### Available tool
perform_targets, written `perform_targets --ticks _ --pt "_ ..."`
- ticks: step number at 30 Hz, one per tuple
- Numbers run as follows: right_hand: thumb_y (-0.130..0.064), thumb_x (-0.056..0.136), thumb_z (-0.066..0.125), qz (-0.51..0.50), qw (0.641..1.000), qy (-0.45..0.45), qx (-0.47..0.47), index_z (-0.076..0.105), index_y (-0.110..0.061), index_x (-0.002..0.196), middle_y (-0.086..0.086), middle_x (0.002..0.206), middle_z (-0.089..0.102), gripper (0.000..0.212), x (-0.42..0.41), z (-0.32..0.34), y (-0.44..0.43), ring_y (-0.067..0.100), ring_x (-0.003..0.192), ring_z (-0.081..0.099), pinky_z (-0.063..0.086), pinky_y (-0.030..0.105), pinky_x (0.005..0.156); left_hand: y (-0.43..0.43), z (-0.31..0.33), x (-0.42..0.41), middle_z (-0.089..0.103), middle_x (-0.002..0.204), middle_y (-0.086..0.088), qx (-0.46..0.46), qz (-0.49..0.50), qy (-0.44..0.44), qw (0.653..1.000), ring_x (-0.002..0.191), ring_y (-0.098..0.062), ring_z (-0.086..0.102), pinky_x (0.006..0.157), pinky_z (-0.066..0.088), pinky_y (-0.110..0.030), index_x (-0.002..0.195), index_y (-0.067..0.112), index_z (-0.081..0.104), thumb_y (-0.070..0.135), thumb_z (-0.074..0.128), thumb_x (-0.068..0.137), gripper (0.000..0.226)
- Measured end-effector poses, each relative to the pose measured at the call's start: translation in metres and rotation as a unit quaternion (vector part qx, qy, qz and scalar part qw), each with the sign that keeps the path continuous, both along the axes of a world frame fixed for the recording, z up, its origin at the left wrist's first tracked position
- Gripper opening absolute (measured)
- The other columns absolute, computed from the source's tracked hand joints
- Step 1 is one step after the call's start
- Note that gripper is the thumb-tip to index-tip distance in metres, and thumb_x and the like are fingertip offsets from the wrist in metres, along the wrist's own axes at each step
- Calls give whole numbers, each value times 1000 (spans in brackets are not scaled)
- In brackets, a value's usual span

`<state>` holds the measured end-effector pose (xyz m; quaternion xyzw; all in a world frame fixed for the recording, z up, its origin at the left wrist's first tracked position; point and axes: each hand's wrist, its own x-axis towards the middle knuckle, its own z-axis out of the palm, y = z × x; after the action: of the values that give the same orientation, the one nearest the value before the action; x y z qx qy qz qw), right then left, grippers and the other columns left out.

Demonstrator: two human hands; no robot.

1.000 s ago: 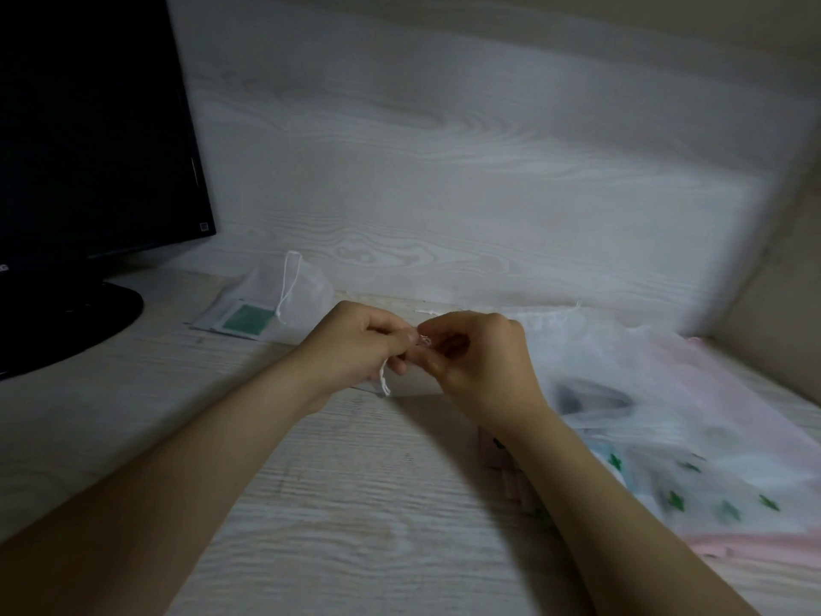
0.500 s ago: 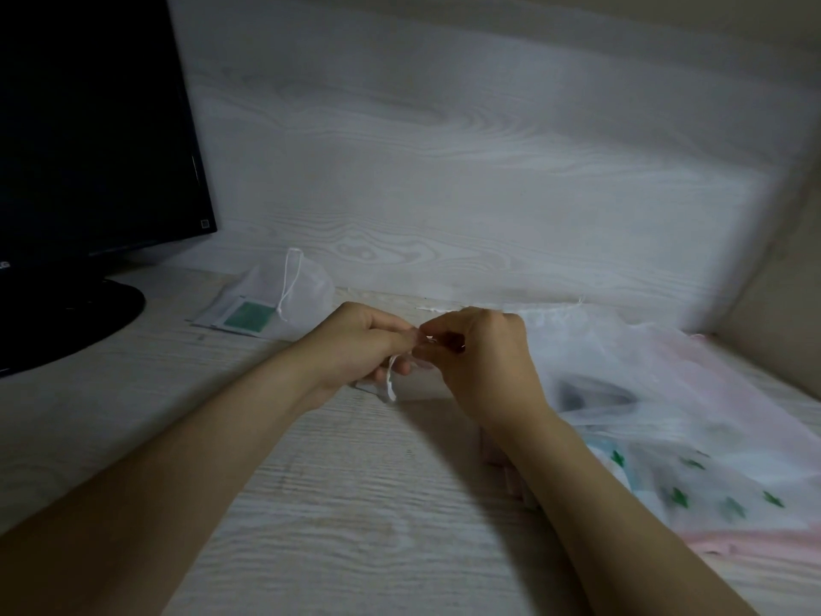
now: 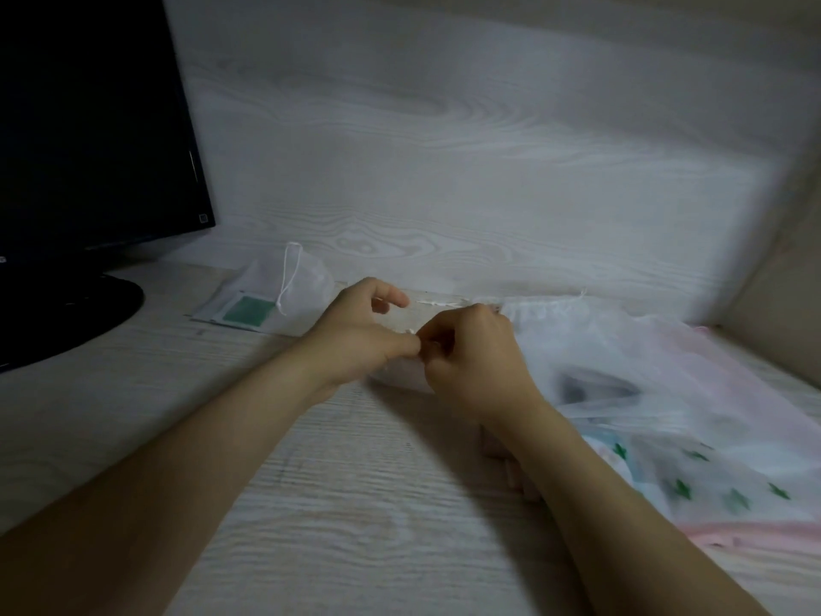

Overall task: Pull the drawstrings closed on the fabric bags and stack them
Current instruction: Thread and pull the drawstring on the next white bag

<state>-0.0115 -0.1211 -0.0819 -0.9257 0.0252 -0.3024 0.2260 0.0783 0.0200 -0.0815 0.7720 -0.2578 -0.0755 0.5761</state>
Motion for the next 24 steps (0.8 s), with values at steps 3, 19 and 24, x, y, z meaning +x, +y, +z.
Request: perform_targets --ticks 3,19,24 --pt "-11 85 69 14 997 28 68 80 -18 80 -11 56 63 13 1 0 -1 1 56 57 39 10 52 4 0 0 69 116 -6 -5 -6 -36 999 94 -19 75 89 62 -38 102 28 70 15 91 68 42" --pt "-2 88 66 74 880 122 453 77 -4 87 13 74 62 11 0 0 -9 19 65 49 39 27 56 10 2 7 80 87 12 29 -23 -267 963 86 0 75 87 63 -25 78 23 83 0 88 81 24" --pt "2 92 62 102 821 122 548 77 -9 80 11 78 62 22 2 -1 -12 14 63 54 44 26 66 10 2 3 81 87 11 13 -41 -263 964 85 0 76 86 63 -27 87 17 85 0 82 84 17"
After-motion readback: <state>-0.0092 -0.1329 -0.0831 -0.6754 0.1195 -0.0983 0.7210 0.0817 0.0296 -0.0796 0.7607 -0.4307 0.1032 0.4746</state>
